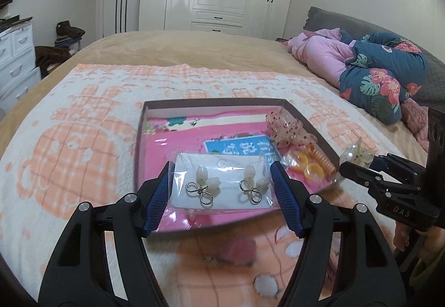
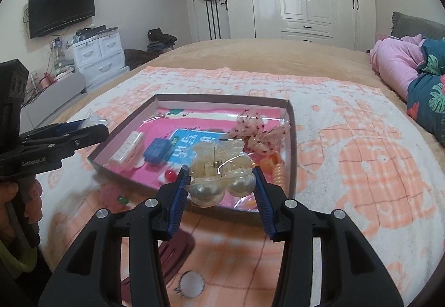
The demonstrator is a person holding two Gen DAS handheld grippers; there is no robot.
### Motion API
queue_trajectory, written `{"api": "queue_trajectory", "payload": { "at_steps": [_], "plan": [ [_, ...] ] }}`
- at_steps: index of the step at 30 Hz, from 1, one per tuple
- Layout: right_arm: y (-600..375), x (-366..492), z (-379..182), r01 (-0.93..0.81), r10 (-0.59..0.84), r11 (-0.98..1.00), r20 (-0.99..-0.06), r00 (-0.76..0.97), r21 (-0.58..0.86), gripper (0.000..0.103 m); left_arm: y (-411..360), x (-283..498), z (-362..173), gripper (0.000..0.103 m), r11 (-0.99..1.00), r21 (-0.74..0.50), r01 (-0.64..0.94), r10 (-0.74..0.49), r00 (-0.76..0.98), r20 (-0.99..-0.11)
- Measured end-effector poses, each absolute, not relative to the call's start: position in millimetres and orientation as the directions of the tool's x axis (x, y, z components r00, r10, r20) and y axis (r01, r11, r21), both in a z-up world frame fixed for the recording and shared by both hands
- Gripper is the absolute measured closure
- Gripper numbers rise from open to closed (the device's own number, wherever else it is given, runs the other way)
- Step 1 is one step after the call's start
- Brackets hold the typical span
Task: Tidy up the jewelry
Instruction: 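Carry the earring card into the box with the left tool while the right drops the pearl claw clip in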
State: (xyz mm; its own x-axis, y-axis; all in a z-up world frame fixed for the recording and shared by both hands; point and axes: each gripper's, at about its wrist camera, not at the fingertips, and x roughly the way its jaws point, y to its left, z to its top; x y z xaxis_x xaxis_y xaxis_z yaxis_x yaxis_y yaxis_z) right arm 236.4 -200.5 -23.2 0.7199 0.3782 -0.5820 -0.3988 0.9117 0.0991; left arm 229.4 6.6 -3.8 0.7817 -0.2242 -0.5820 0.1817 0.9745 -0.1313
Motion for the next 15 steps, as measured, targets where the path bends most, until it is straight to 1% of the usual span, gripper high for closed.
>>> {"api": "queue_trajectory", "payload": {
  "at_steps": [12, 15],
  "plan": [
    [-202, 262, -33, -0.385, 0.356, 0.919, -0.609, 0.709, 0.089, 0.059, -16, 276, -13, 0.043, 0.97, -0.129, 0.206, -0.242, 0.761, -0.602],
    [-199, 270, -38, -0.389, 0.351, 0.918, -0.622, 0.7, 0.08, 0.059, -21, 286, -18, 0.043, 0.971, -0.108, 0.215, -0.235, 0.753, -0.615]
  ]
}}
